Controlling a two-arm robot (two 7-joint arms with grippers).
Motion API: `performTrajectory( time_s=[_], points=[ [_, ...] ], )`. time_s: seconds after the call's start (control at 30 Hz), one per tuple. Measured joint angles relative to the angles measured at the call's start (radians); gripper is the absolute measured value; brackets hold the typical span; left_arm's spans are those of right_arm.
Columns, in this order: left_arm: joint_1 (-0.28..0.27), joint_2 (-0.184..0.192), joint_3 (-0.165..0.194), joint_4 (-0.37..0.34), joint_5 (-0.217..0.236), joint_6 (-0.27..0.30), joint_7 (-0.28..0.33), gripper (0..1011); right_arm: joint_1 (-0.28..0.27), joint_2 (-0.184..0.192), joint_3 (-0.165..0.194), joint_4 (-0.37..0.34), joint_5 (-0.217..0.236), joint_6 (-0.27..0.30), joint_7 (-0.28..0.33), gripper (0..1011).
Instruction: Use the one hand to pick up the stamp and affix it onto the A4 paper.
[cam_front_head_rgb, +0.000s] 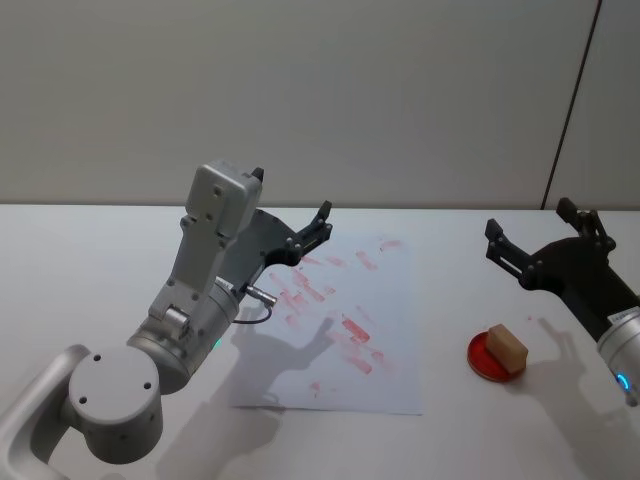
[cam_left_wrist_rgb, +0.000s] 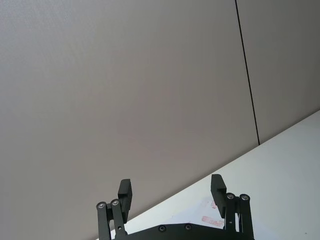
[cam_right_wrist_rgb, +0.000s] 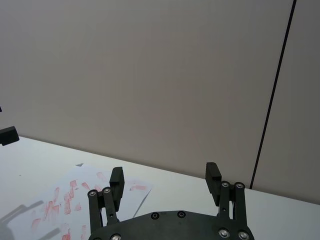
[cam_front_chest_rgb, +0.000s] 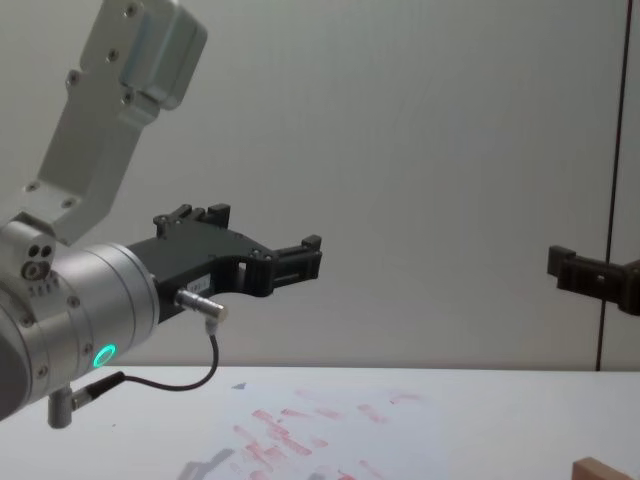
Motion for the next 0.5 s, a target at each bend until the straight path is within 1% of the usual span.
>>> performTrajectory(
  time_s=[0.5],
  points=[
    [0.000,0.000,0.000,0.000,0.000,0.000,0.000,1003,0.000,0.000,0.000,0.000,-0.001,0.000,0.001,1001]
  ],
)
